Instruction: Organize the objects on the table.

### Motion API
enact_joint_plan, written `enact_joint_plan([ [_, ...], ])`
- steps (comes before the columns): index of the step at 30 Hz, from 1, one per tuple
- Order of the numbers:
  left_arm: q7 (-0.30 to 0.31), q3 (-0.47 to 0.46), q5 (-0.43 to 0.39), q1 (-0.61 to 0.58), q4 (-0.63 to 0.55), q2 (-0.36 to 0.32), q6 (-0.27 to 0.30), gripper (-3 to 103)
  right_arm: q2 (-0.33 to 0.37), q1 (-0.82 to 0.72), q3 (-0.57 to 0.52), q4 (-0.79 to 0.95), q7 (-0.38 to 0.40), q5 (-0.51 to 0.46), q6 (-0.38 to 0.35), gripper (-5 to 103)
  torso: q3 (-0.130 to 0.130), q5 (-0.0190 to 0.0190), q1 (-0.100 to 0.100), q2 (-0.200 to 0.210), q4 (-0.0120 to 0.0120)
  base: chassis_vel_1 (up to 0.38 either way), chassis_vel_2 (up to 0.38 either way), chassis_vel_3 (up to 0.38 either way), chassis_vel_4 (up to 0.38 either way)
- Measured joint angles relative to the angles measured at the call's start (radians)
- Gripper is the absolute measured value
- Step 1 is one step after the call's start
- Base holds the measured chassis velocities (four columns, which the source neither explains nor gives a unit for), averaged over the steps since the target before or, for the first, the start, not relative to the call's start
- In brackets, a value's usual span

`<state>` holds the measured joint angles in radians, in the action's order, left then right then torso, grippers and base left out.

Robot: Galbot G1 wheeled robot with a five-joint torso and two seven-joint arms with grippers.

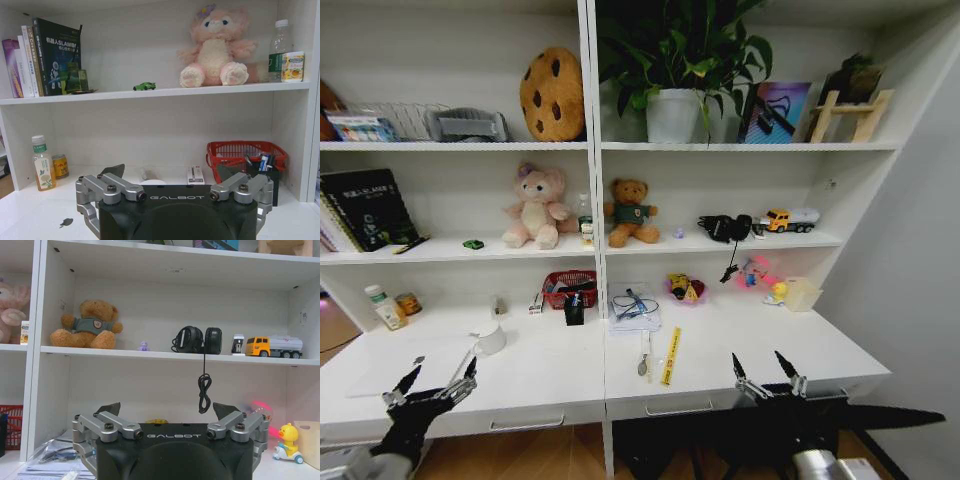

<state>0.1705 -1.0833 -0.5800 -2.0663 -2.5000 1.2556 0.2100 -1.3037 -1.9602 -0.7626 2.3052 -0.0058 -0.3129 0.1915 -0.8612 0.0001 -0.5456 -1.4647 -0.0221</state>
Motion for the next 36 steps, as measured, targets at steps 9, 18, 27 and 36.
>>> enact_joint_plan([
  [9, 0.0, 0.0, 0.0, 0.0, 0.0, 0.0, 0.0, 100, 0.0, 0.001, 0.0, 0.0, 0.0, -0.001, -0.001, 100, 0.0, 0.0001, 0.0, 0.0, -0.0001, 0.144, 0.149, -0.153, -0.145],
  [18, 0.0, 0.0, 0.0, 0.0, 0.0, 0.0, 0.0, 100, 0.0, 0.001, 0.0, -0.001, 0.0, -0.001, -0.001, 100, 0.0, -0.0013, 0.0, 0.0, -0.0002, 0.255, 0.252, -0.24, -0.239],
  [27, 0.0, 0.0, 0.0, 0.0, 0.0, 0.0, 0.0, 100, 0.0, 0.001, 0.0, -0.001, 0.0, -0.001, -0.001, 100, 0.0, 0.0002, 0.0, 0.0, 0.0004, 0.316, 0.321, -0.317, -0.313],
  [36, 0.0, 0.0, 0.0, 0.0, 0.0, 0.0, 0.0, 100, 0.0, 0.001, 0.0, -0.001, 0.0, -0.002, -0.001, 100, 0.0, -0.001, 0.0, 0.0, -0.0004, 0.335, 0.334, -0.352, -0.345],
])
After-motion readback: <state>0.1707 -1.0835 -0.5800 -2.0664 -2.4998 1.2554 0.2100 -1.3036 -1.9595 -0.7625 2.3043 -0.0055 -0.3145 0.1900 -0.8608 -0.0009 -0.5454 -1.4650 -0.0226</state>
